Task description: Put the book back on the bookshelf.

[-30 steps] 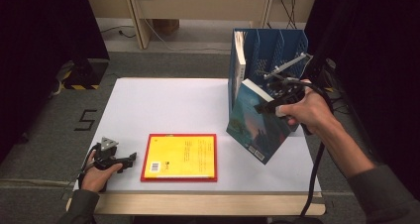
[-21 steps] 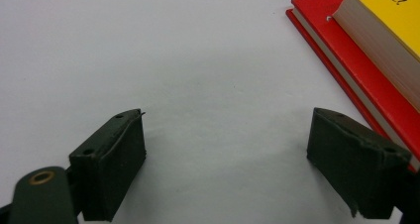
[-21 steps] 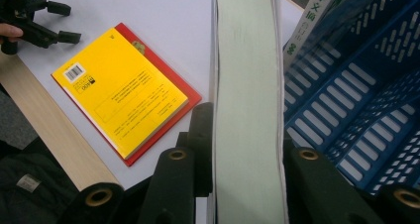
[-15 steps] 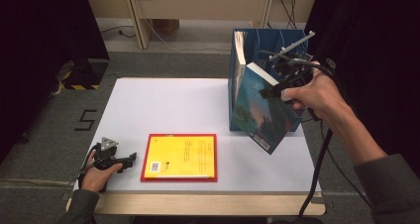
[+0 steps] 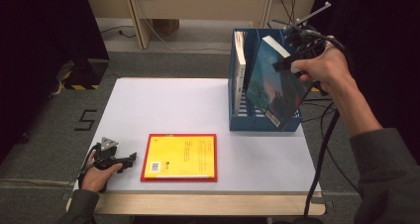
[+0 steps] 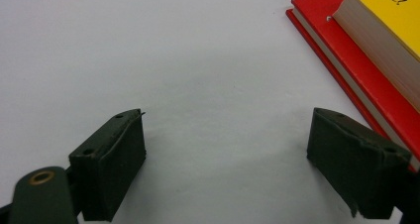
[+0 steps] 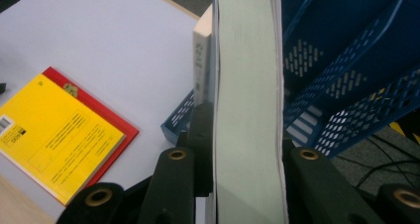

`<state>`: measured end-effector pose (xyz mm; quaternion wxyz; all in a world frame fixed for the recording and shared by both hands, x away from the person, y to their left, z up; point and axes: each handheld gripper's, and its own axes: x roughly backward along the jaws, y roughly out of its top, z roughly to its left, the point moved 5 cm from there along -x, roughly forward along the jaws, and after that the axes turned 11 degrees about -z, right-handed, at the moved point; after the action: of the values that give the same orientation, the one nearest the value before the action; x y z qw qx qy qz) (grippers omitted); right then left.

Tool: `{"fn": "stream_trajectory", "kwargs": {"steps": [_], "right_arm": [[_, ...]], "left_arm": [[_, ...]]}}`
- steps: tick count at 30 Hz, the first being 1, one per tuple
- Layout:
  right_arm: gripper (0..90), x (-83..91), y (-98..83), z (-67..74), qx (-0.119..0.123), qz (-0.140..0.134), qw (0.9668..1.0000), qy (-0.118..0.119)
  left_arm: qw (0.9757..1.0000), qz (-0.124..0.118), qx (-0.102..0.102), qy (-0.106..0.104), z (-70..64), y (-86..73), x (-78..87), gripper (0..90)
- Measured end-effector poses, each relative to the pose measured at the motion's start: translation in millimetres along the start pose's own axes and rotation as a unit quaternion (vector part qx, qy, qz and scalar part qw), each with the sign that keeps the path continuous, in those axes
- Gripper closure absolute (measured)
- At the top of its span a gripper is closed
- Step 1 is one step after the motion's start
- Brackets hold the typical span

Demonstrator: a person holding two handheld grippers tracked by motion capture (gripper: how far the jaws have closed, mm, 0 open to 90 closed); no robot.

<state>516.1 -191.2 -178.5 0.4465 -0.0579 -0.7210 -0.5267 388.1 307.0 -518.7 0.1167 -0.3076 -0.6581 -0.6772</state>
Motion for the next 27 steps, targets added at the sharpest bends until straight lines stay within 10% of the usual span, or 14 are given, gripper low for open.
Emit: {"fn": "stream_trajectory", "kwargs": {"steps": [27], "right_arm": [[73.8, -44.7, 12.4, -72.2, -0.087, -0.022, 0.9943, -0.058]], "left_arm": [[1.0000, 0.000, -0.001, 0.000, 0.1, 0.0, -0.1, 13.9]]}}
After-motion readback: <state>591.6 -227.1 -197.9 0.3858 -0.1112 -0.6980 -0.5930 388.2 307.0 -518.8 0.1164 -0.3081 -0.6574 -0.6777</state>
